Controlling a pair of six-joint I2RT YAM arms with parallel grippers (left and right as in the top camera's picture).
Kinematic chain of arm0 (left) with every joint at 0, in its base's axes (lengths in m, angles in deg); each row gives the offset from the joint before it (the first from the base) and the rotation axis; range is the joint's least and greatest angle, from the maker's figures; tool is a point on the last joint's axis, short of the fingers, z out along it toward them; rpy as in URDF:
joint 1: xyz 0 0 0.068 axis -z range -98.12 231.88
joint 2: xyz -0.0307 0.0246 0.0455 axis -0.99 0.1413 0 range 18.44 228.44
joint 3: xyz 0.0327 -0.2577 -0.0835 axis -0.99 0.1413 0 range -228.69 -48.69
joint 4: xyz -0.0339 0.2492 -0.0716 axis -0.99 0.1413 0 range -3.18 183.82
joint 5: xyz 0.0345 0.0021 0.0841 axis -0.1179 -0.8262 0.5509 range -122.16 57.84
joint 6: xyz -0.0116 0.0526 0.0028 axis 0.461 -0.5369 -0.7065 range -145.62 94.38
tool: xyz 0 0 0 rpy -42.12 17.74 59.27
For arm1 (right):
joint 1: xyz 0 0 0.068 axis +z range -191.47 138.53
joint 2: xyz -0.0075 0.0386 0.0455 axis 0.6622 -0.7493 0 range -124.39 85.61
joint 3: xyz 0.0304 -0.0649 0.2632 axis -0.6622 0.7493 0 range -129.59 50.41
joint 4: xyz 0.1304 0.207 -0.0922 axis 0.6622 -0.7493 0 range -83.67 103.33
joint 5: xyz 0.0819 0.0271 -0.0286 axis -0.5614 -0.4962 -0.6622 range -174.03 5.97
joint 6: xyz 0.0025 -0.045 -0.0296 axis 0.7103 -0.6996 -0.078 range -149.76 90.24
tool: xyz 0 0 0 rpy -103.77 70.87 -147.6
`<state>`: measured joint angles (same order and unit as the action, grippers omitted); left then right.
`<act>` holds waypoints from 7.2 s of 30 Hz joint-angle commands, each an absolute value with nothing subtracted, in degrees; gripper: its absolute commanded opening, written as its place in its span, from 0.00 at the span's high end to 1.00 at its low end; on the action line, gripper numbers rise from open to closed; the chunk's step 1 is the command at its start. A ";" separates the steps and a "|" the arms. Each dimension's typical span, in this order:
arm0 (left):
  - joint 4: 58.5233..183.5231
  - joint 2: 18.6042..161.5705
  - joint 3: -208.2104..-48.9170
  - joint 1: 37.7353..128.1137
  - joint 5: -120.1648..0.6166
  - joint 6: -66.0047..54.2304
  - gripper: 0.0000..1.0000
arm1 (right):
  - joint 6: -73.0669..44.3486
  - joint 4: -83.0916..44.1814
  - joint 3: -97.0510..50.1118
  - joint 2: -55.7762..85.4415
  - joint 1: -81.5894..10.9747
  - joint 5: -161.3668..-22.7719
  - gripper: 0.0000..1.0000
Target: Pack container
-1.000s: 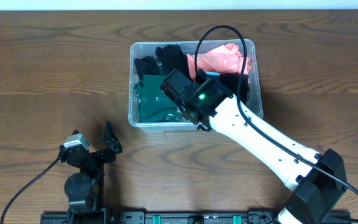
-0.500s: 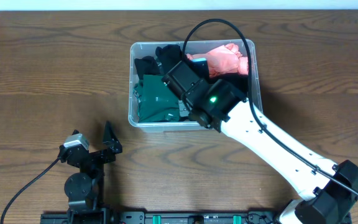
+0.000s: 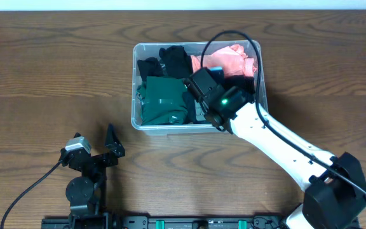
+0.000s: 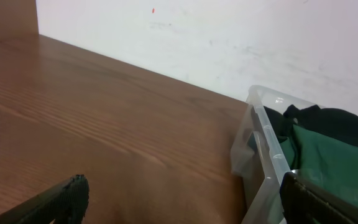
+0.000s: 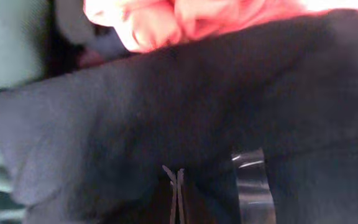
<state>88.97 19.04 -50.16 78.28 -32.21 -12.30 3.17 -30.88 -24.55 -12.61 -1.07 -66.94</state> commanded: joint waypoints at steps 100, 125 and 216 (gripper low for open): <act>91.02 18.74 -48.92 78.41 -31.71 -12.43 0.02 | -31.12 9.04 50.09 85.33 -38.51 -84.15 0.01; 91.02 18.74 -48.92 78.41 -31.71 -12.43 0.02 | -31.10 9.06 50.09 85.29 -38.51 -84.28 0.01; 90.98 18.67 -48.92 81.32 -32.61 -12.87 0.02 | -31.10 9.06 50.09 85.29 -38.51 -84.28 0.01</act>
